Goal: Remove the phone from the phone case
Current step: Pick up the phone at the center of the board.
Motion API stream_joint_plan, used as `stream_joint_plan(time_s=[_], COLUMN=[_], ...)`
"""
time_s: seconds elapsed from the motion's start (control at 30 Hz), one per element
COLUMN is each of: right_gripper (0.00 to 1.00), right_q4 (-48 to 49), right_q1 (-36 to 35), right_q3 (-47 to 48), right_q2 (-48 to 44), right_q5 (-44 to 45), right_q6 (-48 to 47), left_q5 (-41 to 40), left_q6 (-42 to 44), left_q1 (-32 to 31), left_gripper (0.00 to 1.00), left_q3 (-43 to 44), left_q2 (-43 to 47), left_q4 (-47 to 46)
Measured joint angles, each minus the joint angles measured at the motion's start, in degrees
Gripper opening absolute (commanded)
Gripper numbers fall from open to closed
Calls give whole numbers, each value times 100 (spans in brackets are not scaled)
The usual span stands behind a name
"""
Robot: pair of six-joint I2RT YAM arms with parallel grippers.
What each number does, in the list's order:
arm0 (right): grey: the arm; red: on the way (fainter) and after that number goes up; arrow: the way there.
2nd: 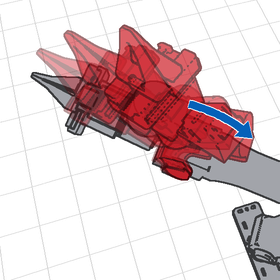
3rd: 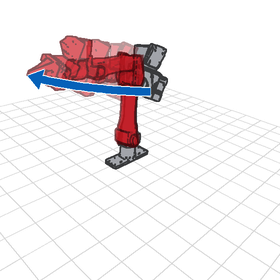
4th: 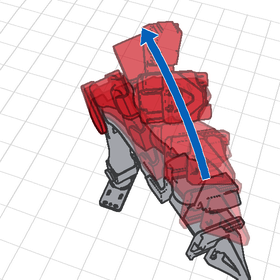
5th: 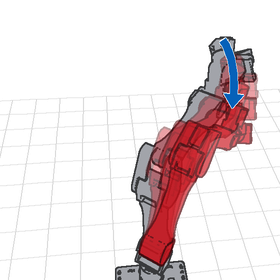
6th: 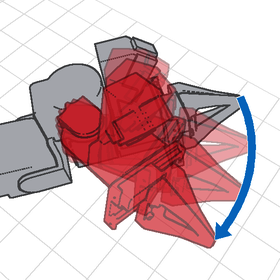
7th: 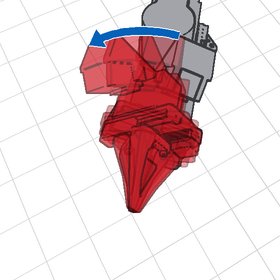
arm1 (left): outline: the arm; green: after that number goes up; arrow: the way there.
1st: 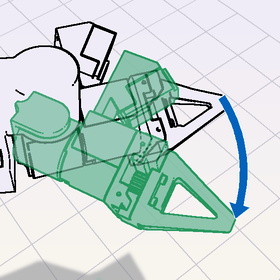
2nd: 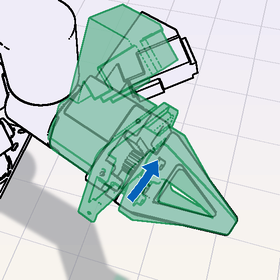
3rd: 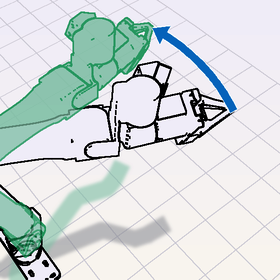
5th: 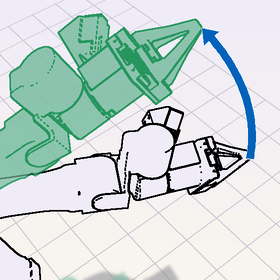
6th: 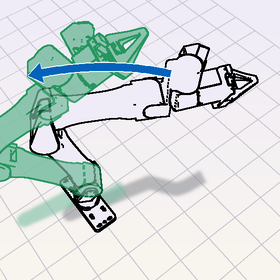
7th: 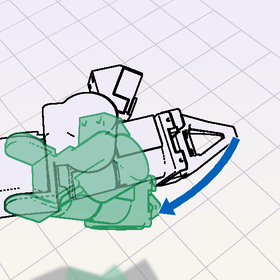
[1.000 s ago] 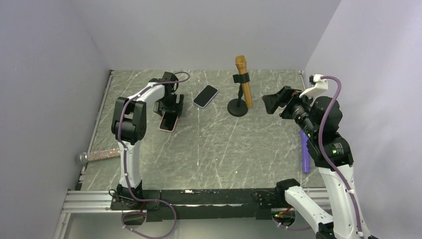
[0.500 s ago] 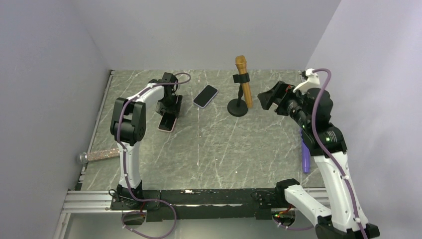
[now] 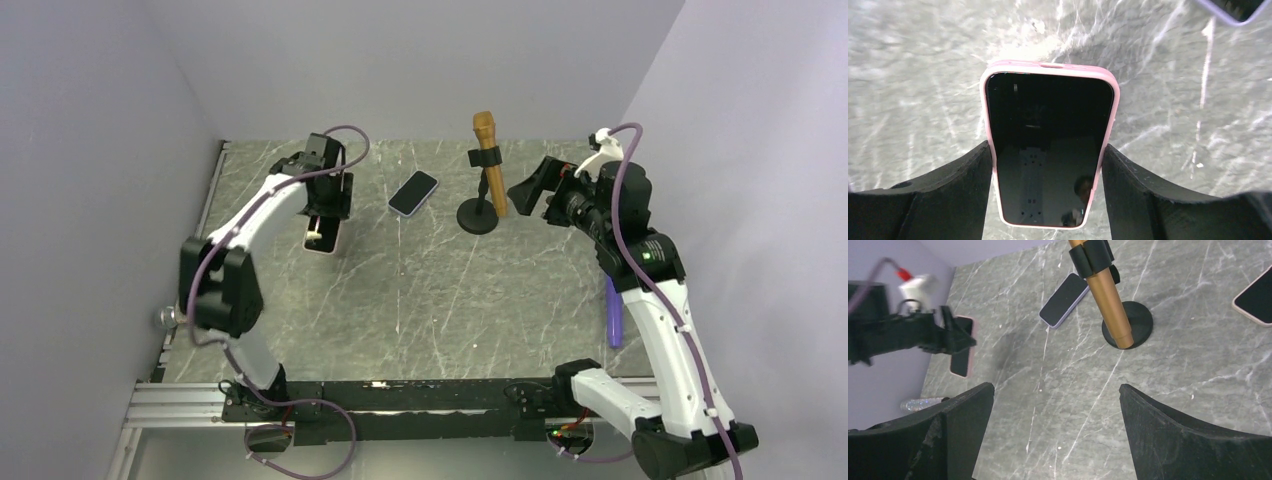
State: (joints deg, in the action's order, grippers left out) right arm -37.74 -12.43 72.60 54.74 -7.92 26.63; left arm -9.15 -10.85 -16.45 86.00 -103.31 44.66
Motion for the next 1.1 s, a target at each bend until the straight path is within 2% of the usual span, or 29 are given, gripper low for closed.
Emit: stream_joint_plan(time_s=[0.13,0.23,0.4,0.5,0.6,0.87,1.03,1.1], right_gripper=[100,100,99,92,85,84,83,79], right_q4=[15,61,326,566,828,1325,1349,1384], right_q1=[-173,-553,-1300,-1471,-1537,-2068,-2468,-2592], right_q3=[44,46,118,127,177,546,807,848], right_q2=[396,684,1182,1325,1443,2031,2487,2651], right_q5=[-42,-59,-302,-570,-817,-1067,-1069,-1062], right_q6=[68,138,197,258,363,555,551,553], left_q5=[-452,-544,-79,232,501,1351,1493,1495], left_q6=[-2,190,833,1191,1633,2350,2544,2647], left_q1=[-310,-634,-1132,-1355,-1637,-2061,-2258,-2404], left_gripper=[0,0,0,0,0,0,0,0], left_q3=[-461,-938,-2304,-2824,-3082,-3331,-3331,-3331], left_q2=[1259,2159,3807,4433,4695,4675,4586,4553], left_q4=[-321,-890,-2256,-2789,-3259,-3676,-3663,-3665])
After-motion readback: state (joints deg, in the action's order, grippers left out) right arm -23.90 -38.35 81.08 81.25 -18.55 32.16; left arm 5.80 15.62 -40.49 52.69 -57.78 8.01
